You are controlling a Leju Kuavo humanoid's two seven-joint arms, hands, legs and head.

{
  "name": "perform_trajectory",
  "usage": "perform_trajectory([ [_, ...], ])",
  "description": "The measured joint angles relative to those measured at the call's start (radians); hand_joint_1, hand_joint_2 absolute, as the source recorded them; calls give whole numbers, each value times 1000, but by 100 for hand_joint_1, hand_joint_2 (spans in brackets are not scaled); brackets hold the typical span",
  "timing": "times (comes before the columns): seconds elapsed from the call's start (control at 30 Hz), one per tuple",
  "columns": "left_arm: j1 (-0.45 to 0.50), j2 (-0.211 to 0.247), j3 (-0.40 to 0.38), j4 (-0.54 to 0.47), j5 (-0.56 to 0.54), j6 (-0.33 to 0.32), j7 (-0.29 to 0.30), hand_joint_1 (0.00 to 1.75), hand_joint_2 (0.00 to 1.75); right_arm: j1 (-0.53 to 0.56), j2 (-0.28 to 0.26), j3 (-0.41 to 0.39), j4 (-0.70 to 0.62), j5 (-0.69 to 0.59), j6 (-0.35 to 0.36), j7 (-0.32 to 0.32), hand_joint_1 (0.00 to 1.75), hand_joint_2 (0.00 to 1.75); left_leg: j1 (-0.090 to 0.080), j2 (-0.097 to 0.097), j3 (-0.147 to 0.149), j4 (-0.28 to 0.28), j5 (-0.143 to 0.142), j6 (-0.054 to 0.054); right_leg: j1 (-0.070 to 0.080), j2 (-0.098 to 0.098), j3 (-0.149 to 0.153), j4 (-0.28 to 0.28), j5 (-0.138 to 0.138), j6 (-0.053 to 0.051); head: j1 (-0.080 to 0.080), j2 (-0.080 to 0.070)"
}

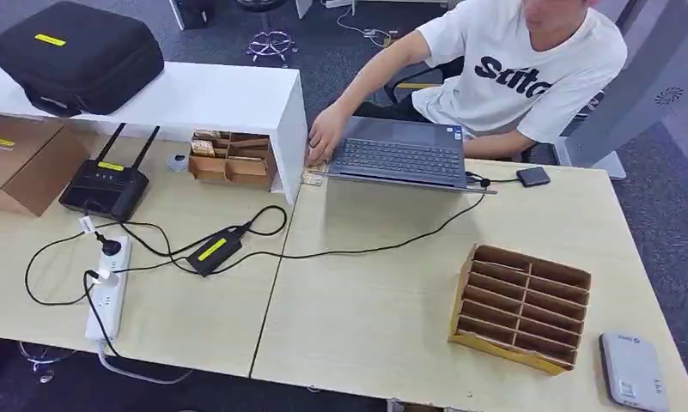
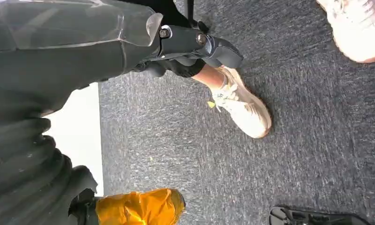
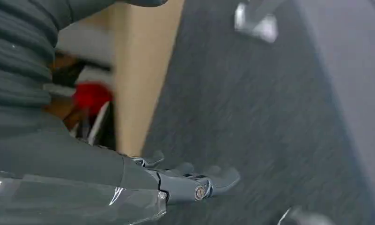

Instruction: Pass the card to the sensor for recognition and then transmit it.

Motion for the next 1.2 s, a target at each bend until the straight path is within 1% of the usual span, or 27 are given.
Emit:
perform_trajectory([
  [0.03, 0, 0, 1, 0, -1, 0, 1, 0, 175, 10, 12, 0, 19, 22, -37, 5, 0, 175, 0, 0, 0, 0, 0, 0, 0, 0, 0, 0, 0, 0, 0, 0],
  [0.13, -1, -2, 4, 0, -6, 1, 8, 0, 175, 29, 52, 1, 72, 78, -105, 35, 0, 175, 1, 2, 1, -1, 0, -1, 1, 1, 0, 0, 0, 0, 0, 0],
  [0.2, -2, -4, 10, 0, -9, 3, 13, 0, 175, 37, 82, 14, 105, 128, -165, 52, 0, 175, 1, 2, 1, -1, 0, -1, 1, 1, 0, 0, 0, -1, 0, 0],
  [0.27, -2, -5, 13, 0, -12, 3, 19, 0, 175, 43, 108, 31, 126, 168, -205, 67, 0, 175, 1, 2, 1, -1, 0, -1, 1, 1, 0, 0, 0, -1, 0, 0],
  [0.33, -2, -7, 16, 0, -14, 3, 19, 0, 175, 46, 129, 47, 143, 193, -224, 81, 0, 175, 1, 2, 1, -1, 0, -1, 1, 2, 0, 0, 0, -1, 0, 0],
  [0.4, -3, -7, 16, 0, -15, 3, 20, 0, 175, 48, 145, 63, 155, 206, -229, 89, 0, 175, 0, 3, 1, -1, 0, -1, 0, 2, 0, 0, 0, -1, 0, 0],
  [0.47, -3, -8, 17, 0, -18, 3, 22, 0, 175, 51, 155, 69, 161, 205, -215, 84, 0, 175, 0, 2, 1, -1, 0, -1, 0, 2, 1, 0, 0, -1, 0, 0],
  [0.63, -3, -7, 18, 0, -29, 3, 22, 0, 175, 51, 154, 71, 164, 191, -200, 54, 0, 175, 0, 3, 1, 0, 0, -1, 0, 2, 1, 0, 0, 0, 0, 0],
  [0.77, -3, -7, 18, 0, -35, 3, 22, 0, 175, 50, 149, 71, 163, 192, -199, 46, 0, 175, 0, 3, 1, 0, 0, -1, 0, 2, 1, 0, 0, 0, 0, 0],
  [1.03, -5, -10, 18, 0, -52, 3, 20, 0, 175, 53, 147, 71, 164, 223, -206, 70, 0, 175, 0, 3, 2, 0, 0, -1, 0, 2, 1, 0, 0, 0, 0, 0],
  [1.2, -8, -19, 18, 0, -66, 11, 11, 0, 175, 68, 148, 76, 164, 289, -217, 84, 0, 175, 0, 3, 2, 0, 0, -1, 0, 2, 1, 0, 0, 0, 0, 0],
])
